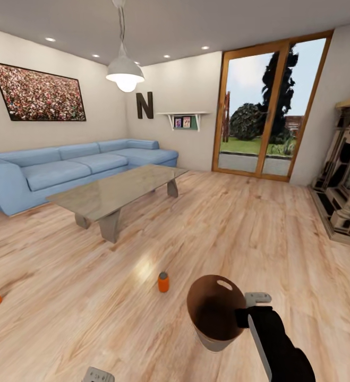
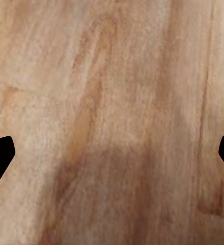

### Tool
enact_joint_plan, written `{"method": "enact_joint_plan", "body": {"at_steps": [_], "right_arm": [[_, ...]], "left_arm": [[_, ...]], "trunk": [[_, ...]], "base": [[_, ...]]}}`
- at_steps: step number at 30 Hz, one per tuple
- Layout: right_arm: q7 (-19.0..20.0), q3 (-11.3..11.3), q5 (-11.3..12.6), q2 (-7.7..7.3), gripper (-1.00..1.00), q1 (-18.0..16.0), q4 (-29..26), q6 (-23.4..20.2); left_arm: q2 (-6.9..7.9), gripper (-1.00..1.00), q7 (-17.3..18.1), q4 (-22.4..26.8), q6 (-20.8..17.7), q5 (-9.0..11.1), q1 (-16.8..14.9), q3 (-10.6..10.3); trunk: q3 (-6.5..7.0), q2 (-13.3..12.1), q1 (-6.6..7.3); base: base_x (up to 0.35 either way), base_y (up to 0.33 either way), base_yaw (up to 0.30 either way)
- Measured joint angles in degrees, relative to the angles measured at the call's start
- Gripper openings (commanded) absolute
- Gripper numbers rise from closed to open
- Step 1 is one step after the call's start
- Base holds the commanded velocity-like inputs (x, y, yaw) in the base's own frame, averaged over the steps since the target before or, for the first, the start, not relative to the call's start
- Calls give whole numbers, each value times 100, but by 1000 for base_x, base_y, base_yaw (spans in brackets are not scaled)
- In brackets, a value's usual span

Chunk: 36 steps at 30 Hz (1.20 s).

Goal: Put the three can of soda from the living room inside the tash can in the kitchen.

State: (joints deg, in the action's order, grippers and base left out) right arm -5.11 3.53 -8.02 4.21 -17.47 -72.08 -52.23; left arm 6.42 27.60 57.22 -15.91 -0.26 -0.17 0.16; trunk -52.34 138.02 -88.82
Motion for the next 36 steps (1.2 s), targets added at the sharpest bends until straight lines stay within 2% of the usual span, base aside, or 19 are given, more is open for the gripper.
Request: {"method": "enact_joint_plan", "body": {"at_steps": [6, 36], "right_arm": [[1, 116, 65, 1, -100, 0, -5, 0], [28, 133, 66, 1, -100, 1, -117, -2]], "left_arm": [[0, 100, 0, 0, 0, 0, 0, 0], [0, 100, 0, 0, 0, 0, 0, -5]], "trunk": [[0, 0, 0], [0, 0, 0]], "base": [[340, 0, 0], [338, 0, 0]]}}
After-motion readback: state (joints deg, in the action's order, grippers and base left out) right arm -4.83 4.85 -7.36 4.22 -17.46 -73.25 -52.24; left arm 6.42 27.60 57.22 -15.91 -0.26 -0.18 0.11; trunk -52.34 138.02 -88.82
